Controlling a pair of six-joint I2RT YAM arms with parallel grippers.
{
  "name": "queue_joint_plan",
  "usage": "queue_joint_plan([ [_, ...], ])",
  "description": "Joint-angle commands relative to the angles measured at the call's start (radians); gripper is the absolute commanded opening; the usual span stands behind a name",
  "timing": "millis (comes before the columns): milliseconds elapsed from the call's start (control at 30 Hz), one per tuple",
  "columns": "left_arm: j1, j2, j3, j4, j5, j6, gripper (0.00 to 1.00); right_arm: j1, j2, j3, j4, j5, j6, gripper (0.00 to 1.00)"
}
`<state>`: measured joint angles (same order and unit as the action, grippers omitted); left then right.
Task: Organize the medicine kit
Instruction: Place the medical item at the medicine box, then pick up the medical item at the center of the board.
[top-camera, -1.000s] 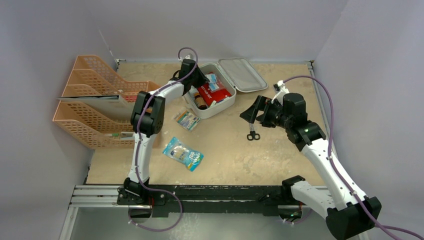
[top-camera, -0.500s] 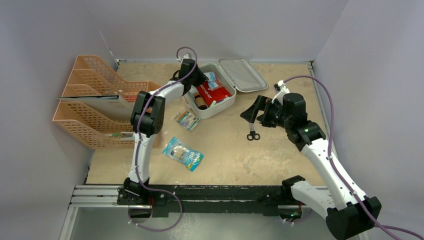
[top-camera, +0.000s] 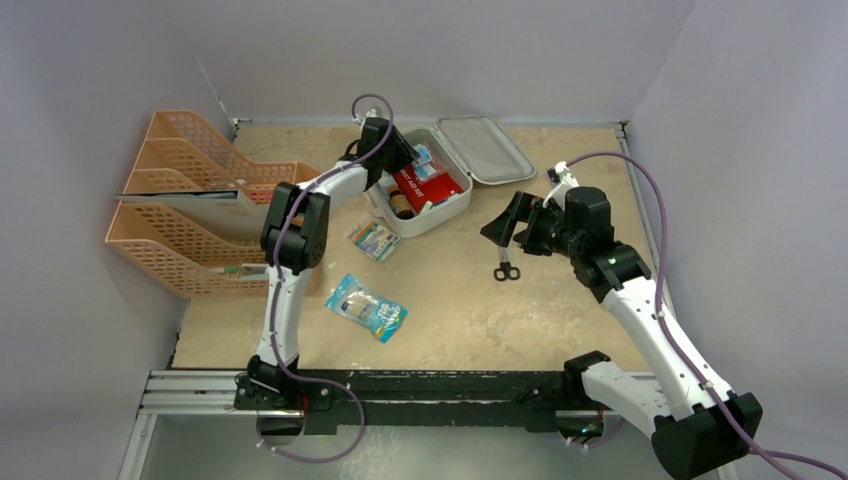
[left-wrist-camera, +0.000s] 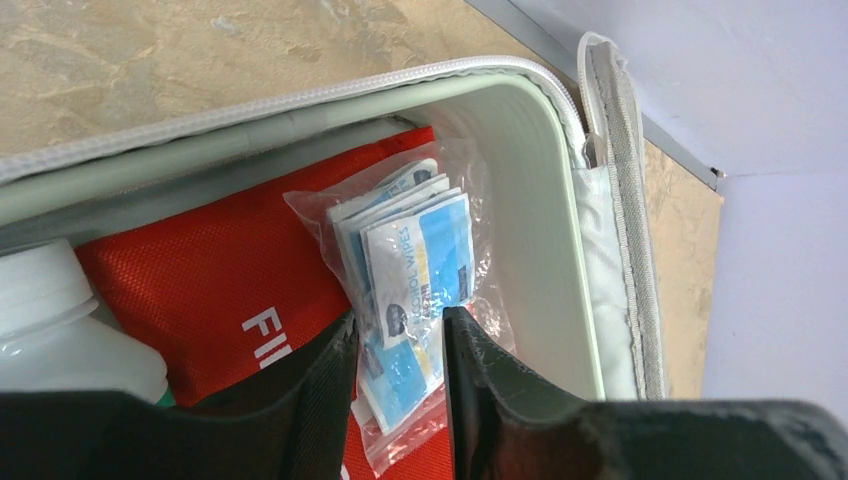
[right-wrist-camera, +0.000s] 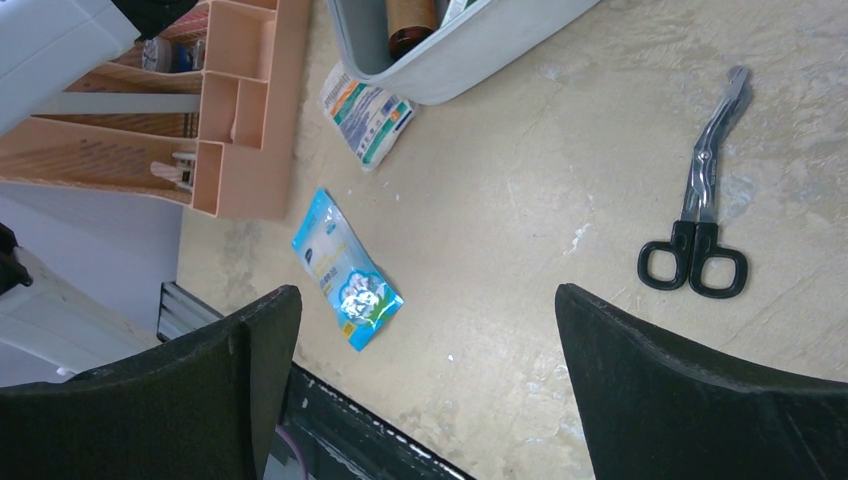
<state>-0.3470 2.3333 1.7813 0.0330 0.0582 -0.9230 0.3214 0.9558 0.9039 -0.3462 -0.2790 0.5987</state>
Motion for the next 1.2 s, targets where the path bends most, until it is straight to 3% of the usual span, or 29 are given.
queue_joint_plan([
  [0, 0.009, -0.122, -0.005, -0.024, -0.019, 0.03, 0.37, 0.003, -0.012, -0.017, 0.001, 0.013, 0.003, 0.99],
  [200, 0.01, -0.232, -0.035, -0.096, -0.012, 0.086, 0.52, 0.002, -0.01, -0.003, -0.058, 0.067, 0.026, 0.99],
  [400, 0.008, -0.366, -0.047, -0.238, 0.073, 0.242, 0.57, 0.003, 0.002, 0.02, -0.115, 0.102, 0.037, 0.99],
  [533, 0.009, -0.461, -0.045, -0.39, 0.191, 0.394, 0.75, 0.003, 0.026, 0.044, -0.165, 0.222, 0.081, 0.99],
  [733, 0.008, -0.614, -0.107, -0.627, 0.311, 0.588, 0.81, 0.003, 0.118, 0.121, -0.254, 0.445, 0.138, 0.99],
  [867, 0.005, -0.753, -0.236, -0.716, 0.33, 0.659, 0.83, 0.003, 0.176, 0.154, -0.24, 0.594, 0.131, 0.99],
  [1167, 0.002, -1.054, -0.581, -0.742, 0.303, 0.714, 0.87, -0.01, 0.46, 0.248, -0.125, 0.985, -0.273, 0.86],
])
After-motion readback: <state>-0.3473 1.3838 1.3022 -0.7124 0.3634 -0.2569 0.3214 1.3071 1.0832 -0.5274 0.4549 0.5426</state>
